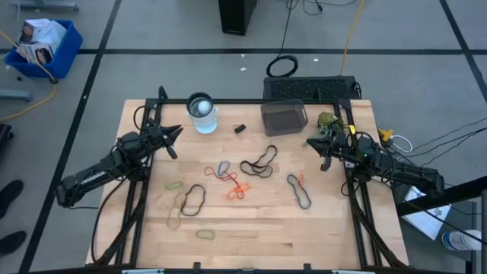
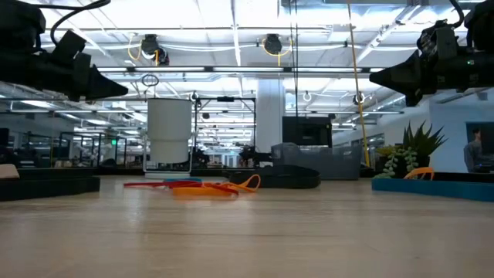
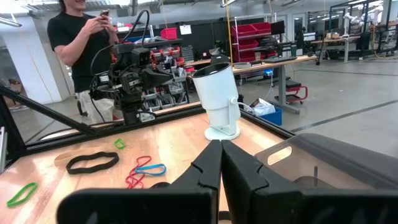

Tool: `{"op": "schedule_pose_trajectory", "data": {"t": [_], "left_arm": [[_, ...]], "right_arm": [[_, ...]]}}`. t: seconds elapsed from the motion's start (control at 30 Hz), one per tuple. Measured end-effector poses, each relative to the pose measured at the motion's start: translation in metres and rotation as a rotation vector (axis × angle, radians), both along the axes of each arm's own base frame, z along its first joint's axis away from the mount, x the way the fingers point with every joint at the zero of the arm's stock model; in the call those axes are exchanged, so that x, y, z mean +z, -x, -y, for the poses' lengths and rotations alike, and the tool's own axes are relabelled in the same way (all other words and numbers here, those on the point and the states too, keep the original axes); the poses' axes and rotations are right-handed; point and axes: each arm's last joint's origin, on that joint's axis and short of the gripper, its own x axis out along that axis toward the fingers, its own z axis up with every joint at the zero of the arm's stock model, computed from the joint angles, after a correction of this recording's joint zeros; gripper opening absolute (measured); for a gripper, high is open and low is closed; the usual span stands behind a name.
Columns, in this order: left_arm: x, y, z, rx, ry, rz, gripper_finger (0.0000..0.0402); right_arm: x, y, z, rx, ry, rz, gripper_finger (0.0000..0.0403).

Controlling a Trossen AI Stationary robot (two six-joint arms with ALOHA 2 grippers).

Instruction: Pick and place rubber bands into bin

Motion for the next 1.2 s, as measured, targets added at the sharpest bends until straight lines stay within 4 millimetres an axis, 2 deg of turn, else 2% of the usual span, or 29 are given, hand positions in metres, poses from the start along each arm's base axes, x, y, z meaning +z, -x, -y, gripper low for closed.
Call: {"op": "schedule_pose_trajectory", "data": {"t": [0.7,1.2], "left_arm": [[0.0,0.0,0.0,0.0,0.0,0.0,0.007],[0.0,0.0,0.0,0.0,0.0,0.0,0.007]], "right_arm": [[0.0,-0.0001,-0.0002,0.026,-0.314,0.103,0.0004],[0.0,-0.0001,-0.0002,0.025,-0.298,0.098,0.0004]]}}
